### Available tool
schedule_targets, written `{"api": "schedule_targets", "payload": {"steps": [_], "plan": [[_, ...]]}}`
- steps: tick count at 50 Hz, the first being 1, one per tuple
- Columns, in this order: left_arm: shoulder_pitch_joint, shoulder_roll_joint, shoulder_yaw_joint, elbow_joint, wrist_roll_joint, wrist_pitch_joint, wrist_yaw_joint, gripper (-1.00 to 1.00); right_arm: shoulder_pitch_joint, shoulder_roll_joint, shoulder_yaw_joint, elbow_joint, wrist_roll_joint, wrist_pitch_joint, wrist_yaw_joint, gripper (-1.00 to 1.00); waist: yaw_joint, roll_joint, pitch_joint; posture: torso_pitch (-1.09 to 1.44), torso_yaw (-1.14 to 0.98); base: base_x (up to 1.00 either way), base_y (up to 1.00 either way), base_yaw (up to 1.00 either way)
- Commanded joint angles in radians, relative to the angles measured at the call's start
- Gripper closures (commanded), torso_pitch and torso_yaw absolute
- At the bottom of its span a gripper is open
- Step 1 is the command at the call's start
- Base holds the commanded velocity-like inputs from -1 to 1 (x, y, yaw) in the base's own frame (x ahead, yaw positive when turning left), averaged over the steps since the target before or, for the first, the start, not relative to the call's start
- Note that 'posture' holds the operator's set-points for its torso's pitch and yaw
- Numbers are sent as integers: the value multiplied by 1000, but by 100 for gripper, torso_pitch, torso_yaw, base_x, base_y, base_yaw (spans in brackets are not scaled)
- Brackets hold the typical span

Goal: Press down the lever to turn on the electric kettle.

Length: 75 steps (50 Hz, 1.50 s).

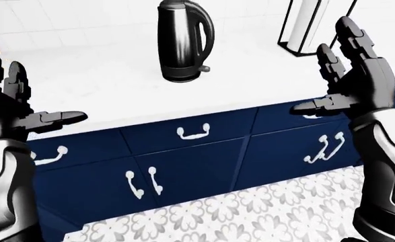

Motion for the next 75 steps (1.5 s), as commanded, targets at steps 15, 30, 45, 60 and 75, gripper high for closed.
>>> {"api": "schedule_targets", "payload": {"steps": [15,30,45,60,75], "plan": [[-26,35,37,-44,-2,-36,11,-100,-39,-16,-5,-41,11,-32,3,-100,13,51,-11,0,0,13,16,0],[-30,40,39,-49,-6,-30,13,-100,-51,-26,-8,-42,21,-21,-4,-100,4,32,-6,0,0,13,12,0],[-30,40,39,-48,-4,-32,12,-100,-52,-28,-11,-33,27,-26,-9,-100,18,9,-9,0,0,14,10,0],[-30,42,39,-51,-4,-30,13,-100,-52,-36,-16,-30,50,-20,-22,-100,1,122,-23,0,0,14,0,0],[-28,38,39,-51,-2,-32,12,-100,-51,-40,-18,-31,53,-22,-23,-100,14,-20,-17,0,0,14,0,0]]}}
